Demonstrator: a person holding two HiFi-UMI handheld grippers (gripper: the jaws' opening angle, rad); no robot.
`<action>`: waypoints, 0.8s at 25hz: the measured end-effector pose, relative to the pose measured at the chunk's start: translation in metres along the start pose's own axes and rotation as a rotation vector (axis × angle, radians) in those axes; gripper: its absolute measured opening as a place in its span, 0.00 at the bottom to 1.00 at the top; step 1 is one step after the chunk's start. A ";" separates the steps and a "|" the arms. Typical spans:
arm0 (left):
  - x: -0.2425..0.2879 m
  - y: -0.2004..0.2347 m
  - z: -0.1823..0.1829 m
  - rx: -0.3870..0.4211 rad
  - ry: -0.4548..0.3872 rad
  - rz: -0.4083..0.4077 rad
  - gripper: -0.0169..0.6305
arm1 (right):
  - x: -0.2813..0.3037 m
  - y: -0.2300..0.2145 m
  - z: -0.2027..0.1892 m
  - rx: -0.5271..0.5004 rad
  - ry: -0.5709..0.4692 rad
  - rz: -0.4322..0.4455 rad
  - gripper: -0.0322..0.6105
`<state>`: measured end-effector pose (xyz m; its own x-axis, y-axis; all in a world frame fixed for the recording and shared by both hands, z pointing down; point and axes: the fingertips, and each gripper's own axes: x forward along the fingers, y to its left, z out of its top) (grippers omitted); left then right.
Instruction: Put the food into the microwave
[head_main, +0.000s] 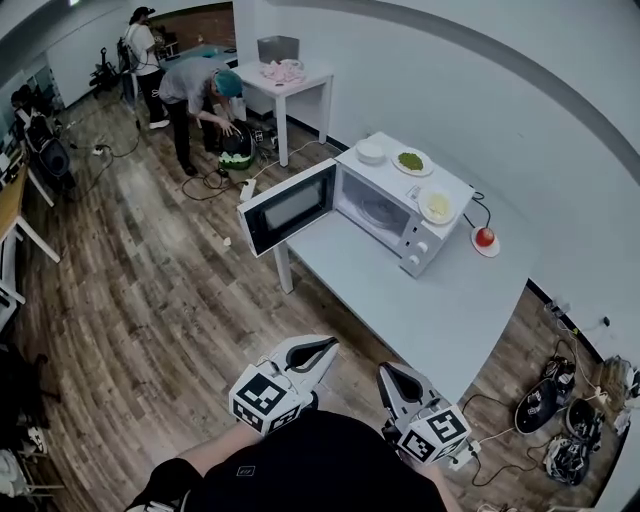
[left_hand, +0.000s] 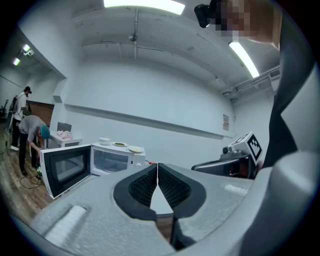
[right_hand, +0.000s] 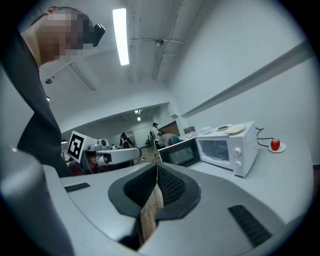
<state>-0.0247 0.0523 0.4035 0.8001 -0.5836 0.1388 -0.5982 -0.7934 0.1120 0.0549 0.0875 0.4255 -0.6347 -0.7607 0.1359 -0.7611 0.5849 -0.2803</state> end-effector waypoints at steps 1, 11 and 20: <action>0.008 0.012 0.003 0.006 0.000 -0.007 0.05 | 0.012 -0.009 0.003 0.010 -0.001 -0.006 0.07; 0.067 0.095 0.017 0.037 0.049 -0.030 0.05 | 0.082 -0.059 0.005 0.084 0.036 -0.039 0.07; 0.139 0.136 0.034 0.078 0.044 -0.006 0.05 | 0.139 -0.117 0.034 0.059 -0.003 0.042 0.07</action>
<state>0.0065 -0.1421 0.4043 0.7999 -0.5720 0.1814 -0.5867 -0.8090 0.0362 0.0599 -0.0964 0.4450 -0.6651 -0.7371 0.1198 -0.7248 0.5985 -0.3414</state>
